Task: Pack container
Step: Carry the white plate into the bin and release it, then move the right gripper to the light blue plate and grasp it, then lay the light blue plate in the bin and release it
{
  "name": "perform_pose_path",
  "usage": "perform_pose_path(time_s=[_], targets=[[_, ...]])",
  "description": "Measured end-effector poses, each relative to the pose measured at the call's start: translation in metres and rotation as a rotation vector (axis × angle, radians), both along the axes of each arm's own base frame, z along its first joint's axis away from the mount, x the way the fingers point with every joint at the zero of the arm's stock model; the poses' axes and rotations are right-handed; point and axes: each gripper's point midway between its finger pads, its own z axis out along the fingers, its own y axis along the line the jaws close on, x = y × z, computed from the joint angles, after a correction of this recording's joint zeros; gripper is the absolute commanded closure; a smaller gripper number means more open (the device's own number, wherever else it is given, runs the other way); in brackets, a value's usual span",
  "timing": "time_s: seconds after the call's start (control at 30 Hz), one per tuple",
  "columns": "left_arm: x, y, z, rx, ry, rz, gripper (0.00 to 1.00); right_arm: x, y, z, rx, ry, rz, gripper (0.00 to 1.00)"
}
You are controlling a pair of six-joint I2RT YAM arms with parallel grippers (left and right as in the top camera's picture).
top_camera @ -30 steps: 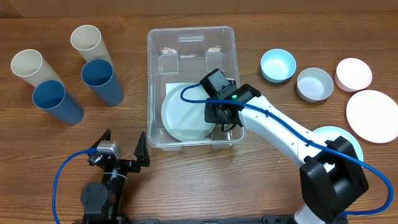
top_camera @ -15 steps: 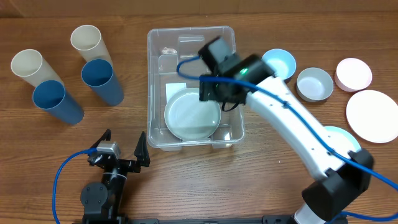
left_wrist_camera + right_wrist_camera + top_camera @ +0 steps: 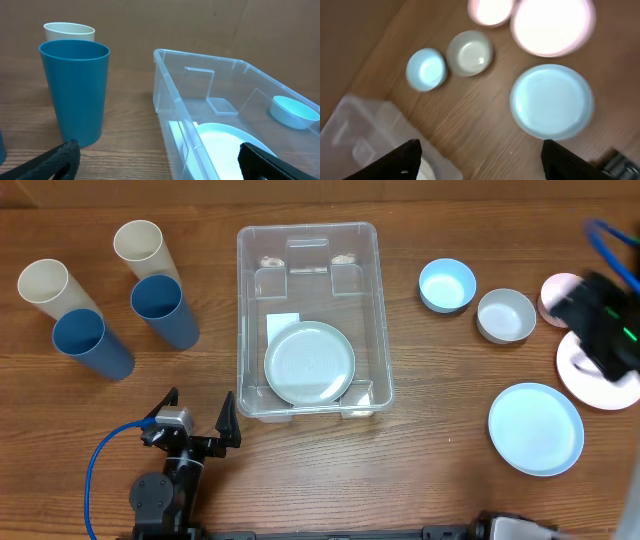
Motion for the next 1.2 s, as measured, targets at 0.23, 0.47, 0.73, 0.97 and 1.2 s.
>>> perform_pose_path(time_s=[0.23, 0.47, 0.73, 0.97, 1.2], targets=[[0.000, 0.000, 0.000, 0.000, 0.000, 0.000, 0.00, -0.054, -0.054, -0.145, 0.153, 0.325, -0.287, 0.23], [0.000, 0.000, 0.000, 0.000, 0.000, 0.000, 0.00, -0.103, -0.056, -0.256, 0.398, 0.418, -0.497, 0.25], [0.000, 0.000, 0.000, 0.000, 0.000, 0.000, 0.00, -0.113, -0.087, -0.289, 0.383, 0.329, -0.627, 0.30], [0.000, 0.000, 0.000, 0.000, 0.000, 0.000, 0.00, -0.118, -0.084, -0.336, 0.430, 0.426, -0.621, 0.49], [0.000, 0.000, 0.000, 0.000, 0.000, 0.000, 0.00, -0.100, -0.093, -0.341, 0.401, 0.359, -0.575, 0.96]])
